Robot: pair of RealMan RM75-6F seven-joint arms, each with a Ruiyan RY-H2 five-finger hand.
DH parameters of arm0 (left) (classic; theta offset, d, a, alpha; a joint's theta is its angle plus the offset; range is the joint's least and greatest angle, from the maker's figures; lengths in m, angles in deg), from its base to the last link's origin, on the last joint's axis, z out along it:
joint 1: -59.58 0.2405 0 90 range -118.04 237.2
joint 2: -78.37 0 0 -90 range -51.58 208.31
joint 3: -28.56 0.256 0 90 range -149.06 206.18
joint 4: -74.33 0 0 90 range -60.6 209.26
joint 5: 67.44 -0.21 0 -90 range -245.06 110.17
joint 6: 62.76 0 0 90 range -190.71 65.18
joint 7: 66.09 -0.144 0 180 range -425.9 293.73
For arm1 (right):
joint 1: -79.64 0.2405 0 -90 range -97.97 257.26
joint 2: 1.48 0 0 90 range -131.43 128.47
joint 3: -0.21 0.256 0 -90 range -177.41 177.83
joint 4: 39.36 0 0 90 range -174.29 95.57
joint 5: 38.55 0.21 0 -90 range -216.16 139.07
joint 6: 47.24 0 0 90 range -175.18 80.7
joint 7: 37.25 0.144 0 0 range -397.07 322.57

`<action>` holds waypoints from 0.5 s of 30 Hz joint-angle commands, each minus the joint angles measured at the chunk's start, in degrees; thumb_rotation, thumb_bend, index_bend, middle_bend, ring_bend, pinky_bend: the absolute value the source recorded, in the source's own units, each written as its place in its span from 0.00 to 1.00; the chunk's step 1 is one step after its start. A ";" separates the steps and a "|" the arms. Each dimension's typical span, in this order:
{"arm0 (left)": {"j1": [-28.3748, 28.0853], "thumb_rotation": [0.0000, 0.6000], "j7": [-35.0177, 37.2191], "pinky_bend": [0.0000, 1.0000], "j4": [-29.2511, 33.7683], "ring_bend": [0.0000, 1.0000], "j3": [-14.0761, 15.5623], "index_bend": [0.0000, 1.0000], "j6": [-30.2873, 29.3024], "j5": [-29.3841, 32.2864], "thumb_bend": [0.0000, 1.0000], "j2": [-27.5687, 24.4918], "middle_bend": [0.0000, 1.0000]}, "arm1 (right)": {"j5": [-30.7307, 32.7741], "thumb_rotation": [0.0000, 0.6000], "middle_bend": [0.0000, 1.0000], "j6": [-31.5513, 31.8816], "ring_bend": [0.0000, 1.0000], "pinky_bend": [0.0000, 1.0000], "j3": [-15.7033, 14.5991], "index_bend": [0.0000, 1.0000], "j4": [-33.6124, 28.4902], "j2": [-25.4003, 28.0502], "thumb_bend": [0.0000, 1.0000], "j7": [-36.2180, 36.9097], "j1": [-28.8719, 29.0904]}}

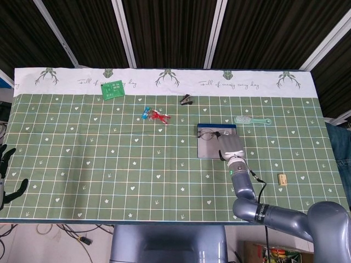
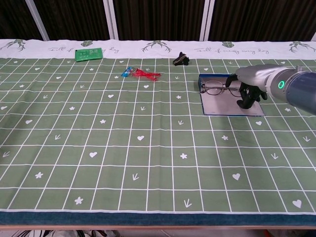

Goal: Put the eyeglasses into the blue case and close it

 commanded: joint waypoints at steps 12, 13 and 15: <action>0.02 1.00 0.07 0.00 0.06 0.00 -0.02 0.09 -0.03 0.03 0.32 -0.06 0.00 | 1.95 1.00 0.62 -0.23 0.68 0.63 0.56 0.18 1.81 -0.80 0.56 -1.22 0.86; 0.03 1.00 0.09 0.00 0.07 0.00 -0.02 0.09 -0.04 0.03 0.32 -0.07 0.00 | 2.21 1.00 0.62 -0.28 0.68 0.63 0.65 0.18 2.11 -0.90 0.56 -1.39 0.98; 0.04 1.00 0.16 0.00 0.08 0.00 -0.03 0.09 -0.03 0.06 0.32 -0.09 0.00 | 2.72 1.00 0.62 -0.38 0.68 0.63 0.86 0.18 2.61 -1.06 0.56 -1.64 1.20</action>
